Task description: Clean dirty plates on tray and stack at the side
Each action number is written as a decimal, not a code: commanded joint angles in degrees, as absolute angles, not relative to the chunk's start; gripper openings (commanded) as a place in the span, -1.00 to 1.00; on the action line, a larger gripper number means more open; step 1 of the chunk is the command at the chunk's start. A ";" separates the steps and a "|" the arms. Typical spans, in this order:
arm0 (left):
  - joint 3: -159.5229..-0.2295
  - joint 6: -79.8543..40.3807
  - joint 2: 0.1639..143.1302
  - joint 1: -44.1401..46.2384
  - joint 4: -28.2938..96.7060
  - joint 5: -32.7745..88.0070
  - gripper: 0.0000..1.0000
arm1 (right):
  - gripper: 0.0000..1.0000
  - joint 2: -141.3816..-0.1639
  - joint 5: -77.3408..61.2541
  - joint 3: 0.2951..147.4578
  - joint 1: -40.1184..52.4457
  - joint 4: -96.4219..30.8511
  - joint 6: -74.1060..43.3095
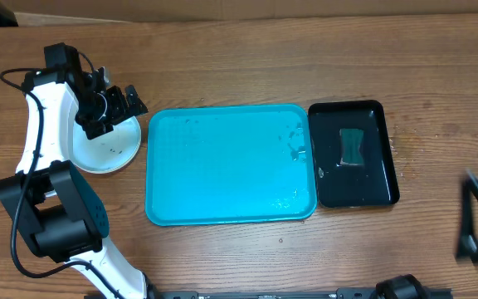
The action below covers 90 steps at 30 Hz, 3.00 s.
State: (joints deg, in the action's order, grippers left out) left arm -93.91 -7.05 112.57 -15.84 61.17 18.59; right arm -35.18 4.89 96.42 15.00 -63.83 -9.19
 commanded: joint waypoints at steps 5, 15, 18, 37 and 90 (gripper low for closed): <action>-95.15 -6.42 112.51 -15.73 61.04 18.41 1.00 | 1.00 -20.03 5.19 76.64 10.41 -52.36 -7.44; -95.15 -6.42 112.51 -15.73 61.01 18.39 0.99 | 1.00 -4.84 -1.10 37.04 6.66 -9.04 -7.44; -95.15 -6.42 112.51 -15.73 61.04 18.39 1.00 | 1.00 -3.42 -4.80 26.30 6.11 6.20 -7.46; -95.15 -6.42 112.51 -15.73 61.01 18.39 1.00 | 1.00 -0.16 -9.74 2.98 3.22 16.88 -10.72; -95.15 -6.42 112.51 -15.73 61.01 18.39 1.00 | 1.00 -0.16 -9.52 0.45 3.25 -3.79 4.95</action>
State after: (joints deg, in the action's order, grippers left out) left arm -93.91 -7.03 112.57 -15.84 61.19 18.59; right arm -0.80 -9.19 1.04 3.42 -4.12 4.56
